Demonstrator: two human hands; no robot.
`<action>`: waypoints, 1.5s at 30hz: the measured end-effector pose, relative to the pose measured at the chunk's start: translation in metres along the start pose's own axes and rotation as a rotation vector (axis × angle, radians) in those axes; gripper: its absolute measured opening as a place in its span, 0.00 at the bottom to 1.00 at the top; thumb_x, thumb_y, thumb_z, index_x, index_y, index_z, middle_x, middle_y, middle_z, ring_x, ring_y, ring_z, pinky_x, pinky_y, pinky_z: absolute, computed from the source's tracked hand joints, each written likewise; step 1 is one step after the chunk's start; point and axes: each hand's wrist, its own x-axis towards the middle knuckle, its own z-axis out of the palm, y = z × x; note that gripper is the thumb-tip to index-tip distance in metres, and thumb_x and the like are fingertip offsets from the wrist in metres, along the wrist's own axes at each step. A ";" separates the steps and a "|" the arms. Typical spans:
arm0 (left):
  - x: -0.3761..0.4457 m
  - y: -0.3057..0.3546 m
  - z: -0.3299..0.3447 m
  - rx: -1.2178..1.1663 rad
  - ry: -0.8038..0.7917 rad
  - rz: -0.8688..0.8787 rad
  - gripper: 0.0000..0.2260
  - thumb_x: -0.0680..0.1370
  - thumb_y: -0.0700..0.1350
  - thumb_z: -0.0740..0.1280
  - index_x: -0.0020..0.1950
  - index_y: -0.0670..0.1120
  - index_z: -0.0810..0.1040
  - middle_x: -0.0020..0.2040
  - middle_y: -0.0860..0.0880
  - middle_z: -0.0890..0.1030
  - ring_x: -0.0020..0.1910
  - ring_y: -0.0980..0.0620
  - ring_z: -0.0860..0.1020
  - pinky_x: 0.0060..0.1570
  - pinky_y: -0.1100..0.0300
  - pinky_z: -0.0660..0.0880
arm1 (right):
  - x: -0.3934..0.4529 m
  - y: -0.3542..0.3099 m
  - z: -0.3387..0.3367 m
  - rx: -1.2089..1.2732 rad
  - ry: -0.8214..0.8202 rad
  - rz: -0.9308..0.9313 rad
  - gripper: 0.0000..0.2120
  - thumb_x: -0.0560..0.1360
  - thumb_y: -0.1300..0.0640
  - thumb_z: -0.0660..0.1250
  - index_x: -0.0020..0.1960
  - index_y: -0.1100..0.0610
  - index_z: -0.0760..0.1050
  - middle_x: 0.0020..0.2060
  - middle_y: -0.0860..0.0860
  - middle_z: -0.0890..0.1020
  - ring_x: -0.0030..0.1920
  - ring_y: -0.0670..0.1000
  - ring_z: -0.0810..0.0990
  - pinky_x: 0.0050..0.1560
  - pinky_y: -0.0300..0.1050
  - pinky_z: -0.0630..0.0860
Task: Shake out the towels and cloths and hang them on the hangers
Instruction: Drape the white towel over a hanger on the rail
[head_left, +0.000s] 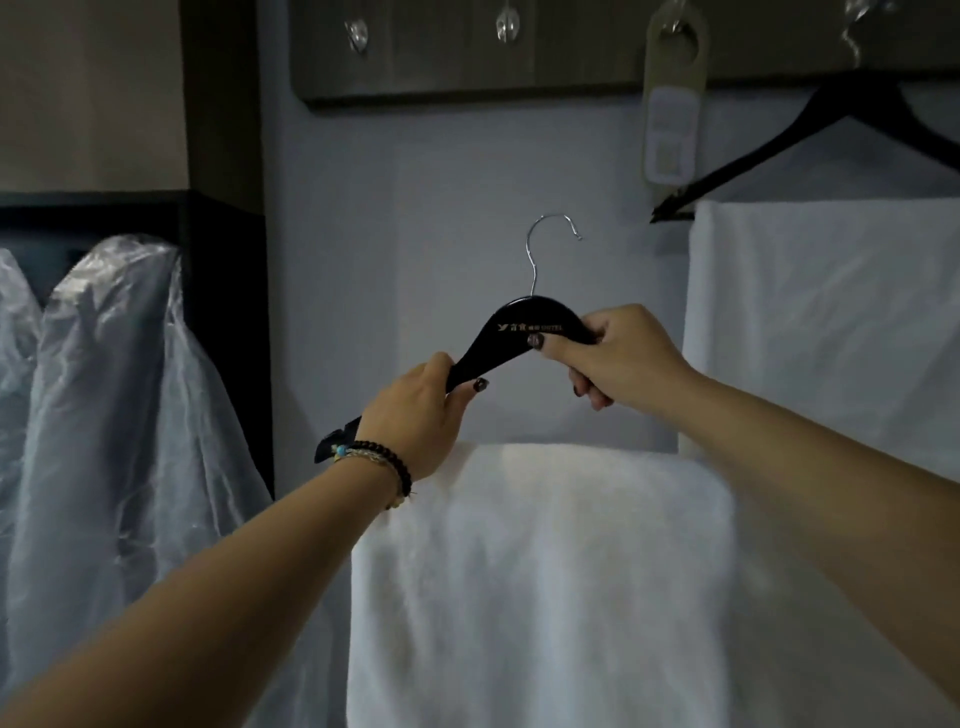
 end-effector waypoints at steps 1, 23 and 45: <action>0.011 -0.008 0.000 0.004 0.020 -0.003 0.13 0.82 0.56 0.55 0.46 0.47 0.64 0.35 0.54 0.68 0.32 0.49 0.69 0.28 0.56 0.59 | 0.011 -0.002 0.001 -0.061 0.004 -0.061 0.15 0.71 0.47 0.73 0.43 0.60 0.78 0.27 0.51 0.80 0.21 0.47 0.75 0.24 0.37 0.71; 0.339 -0.069 -0.067 0.004 0.307 0.101 0.18 0.79 0.64 0.55 0.50 0.49 0.72 0.39 0.49 0.76 0.36 0.49 0.74 0.33 0.56 0.70 | 0.279 -0.064 -0.024 -0.730 0.732 -0.505 0.14 0.79 0.48 0.63 0.60 0.51 0.79 0.42 0.55 0.79 0.44 0.58 0.78 0.43 0.51 0.76; 0.253 -0.128 0.036 -0.210 0.470 0.063 0.23 0.80 0.53 0.60 0.73 0.47 0.63 0.72 0.43 0.61 0.70 0.42 0.60 0.71 0.45 0.54 | 0.215 0.034 0.001 -0.693 0.900 -0.211 0.26 0.77 0.50 0.64 0.72 0.58 0.66 0.69 0.58 0.66 0.69 0.60 0.63 0.69 0.54 0.61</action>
